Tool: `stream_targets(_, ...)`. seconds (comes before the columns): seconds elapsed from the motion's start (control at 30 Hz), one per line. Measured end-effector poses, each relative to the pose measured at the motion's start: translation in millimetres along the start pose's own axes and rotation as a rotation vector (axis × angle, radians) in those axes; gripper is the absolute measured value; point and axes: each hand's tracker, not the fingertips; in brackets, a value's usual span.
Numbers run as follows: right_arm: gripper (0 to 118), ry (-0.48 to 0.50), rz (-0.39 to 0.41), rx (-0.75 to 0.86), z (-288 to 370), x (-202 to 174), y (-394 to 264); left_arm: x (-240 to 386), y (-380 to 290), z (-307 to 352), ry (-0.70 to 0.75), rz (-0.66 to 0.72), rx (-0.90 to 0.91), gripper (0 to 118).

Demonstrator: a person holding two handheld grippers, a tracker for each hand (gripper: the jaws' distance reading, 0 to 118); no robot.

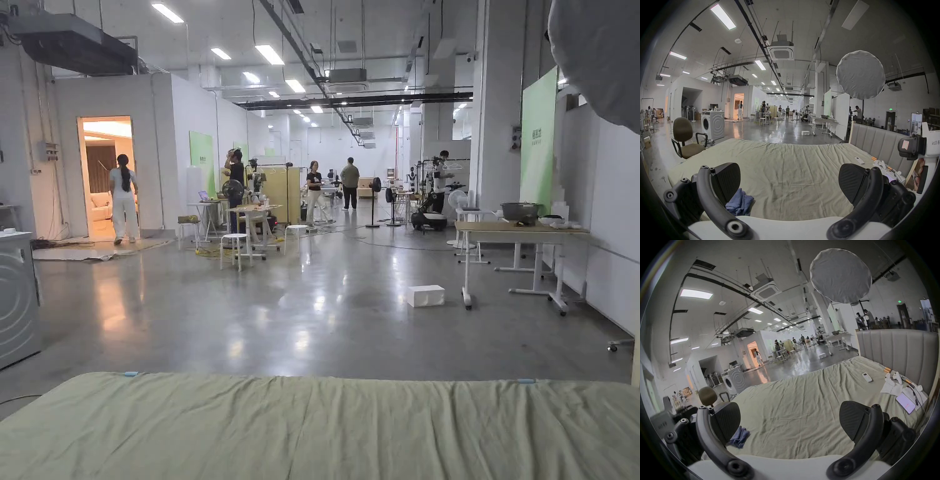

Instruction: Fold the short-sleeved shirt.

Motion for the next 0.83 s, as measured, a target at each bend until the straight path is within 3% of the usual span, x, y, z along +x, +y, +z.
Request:
stream_targets(0.17, 118, 0.025, -0.144, -0.043, 5.3, 4.5, -1.4, 1.5, 0.7, 1.7, -0.004, -0.013, 0.001, 118)
stream_targets(0.23, 118, 0.024, -0.156, -0.030, 7.4, 8.3, -3.1, 2.7, 1.3, 2.6, -0.005, -0.024, 0.005, 118)
stream_targets(0.67, 118, -0.077, -0.091, -0.081, 4.7, -6.2, -2.5, 8.1, 0.1, 6.4, -0.014, -0.063, 0.008, 118)
stream_targets(0.77, 118, -0.084, -0.009, -0.103, 3.3, -10.3, -0.2, 7.8, 2.8, 8.0, -0.014, -0.056, 0.024, 118)
stream_targets(0.83, 118, -0.096, -0.011, -0.104, 2.5, -14.4, -0.5, 7.2, 3.7, 7.6, -0.020, -0.043, 0.027, 118)
